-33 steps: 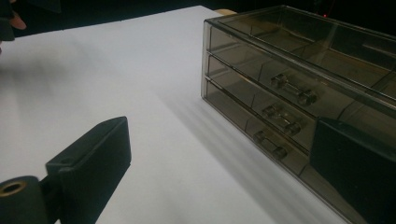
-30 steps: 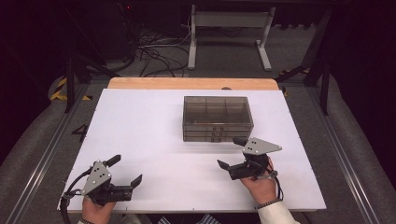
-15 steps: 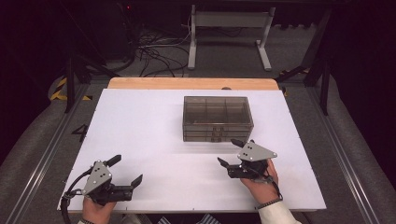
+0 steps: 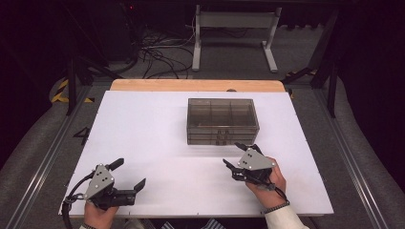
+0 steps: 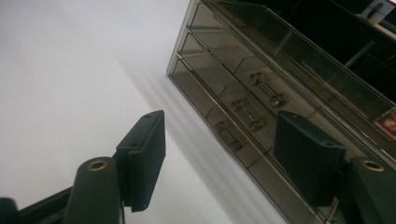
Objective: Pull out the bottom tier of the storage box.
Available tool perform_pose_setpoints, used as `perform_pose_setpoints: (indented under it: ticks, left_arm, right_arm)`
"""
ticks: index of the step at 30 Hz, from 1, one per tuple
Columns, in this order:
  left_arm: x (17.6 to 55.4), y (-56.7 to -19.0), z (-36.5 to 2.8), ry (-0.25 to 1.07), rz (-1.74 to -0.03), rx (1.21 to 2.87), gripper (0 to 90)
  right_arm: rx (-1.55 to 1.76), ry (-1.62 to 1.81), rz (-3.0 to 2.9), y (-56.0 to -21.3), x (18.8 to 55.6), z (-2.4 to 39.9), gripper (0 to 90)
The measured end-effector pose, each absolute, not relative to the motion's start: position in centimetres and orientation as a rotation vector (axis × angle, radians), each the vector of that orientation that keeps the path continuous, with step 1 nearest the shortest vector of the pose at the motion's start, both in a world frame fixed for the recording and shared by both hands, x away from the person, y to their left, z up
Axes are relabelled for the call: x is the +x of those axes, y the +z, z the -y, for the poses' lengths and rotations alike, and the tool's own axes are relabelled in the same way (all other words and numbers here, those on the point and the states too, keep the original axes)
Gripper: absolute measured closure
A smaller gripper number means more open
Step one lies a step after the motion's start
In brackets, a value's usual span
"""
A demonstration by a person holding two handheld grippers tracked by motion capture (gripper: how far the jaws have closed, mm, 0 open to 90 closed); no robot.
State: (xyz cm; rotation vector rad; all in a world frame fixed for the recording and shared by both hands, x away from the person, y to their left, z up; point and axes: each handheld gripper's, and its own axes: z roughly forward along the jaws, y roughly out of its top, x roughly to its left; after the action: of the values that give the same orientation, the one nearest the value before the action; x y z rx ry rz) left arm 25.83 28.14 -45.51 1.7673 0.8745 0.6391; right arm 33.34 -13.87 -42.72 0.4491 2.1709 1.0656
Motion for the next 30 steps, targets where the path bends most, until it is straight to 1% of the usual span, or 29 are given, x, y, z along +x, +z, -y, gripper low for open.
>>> perform_pose_setpoints:
  ticks: [1, 3, 17, 19, 23, 30]
  left_arm:
    - [25.8, -45.5, -28.1, 0.642, -0.874, 1.767, 2.4]
    - [25.8, -45.5, -28.1, 0.640, -0.874, 1.767, 2.5]
    - [25.8, -45.5, -28.1, 0.642, -0.874, 1.766, 2.5]
    - [25.8, -45.5, -28.1, 0.643, -0.874, 1.768, 2.5]
    - [25.8, -45.5, -28.1, 0.643, -0.875, 1.765, 2.5]
    - [25.9, -45.5, -28.1, 0.645, -0.874, 1.768, 2.5]
  right_arm:
    - [0.449, 1.066, -2.171, -42.7, 33.3, 13.9, 37.2]
    - [0.431, 1.021, -2.156, -42.9, 33.2, 13.6, 40.3]
    - [0.415, 0.964, -2.121, -43.0, 32.8, 13.2, 44.4]
    - [0.395, 0.920, -2.112, -43.3, 32.8, 12.9, 45.2]
    - [0.374, 0.833, -2.080, -43.8, 32.8, 11.9, 49.6]
    - [0.316, 0.694, -2.033, -44.8, 32.9, 10.8, 51.7]
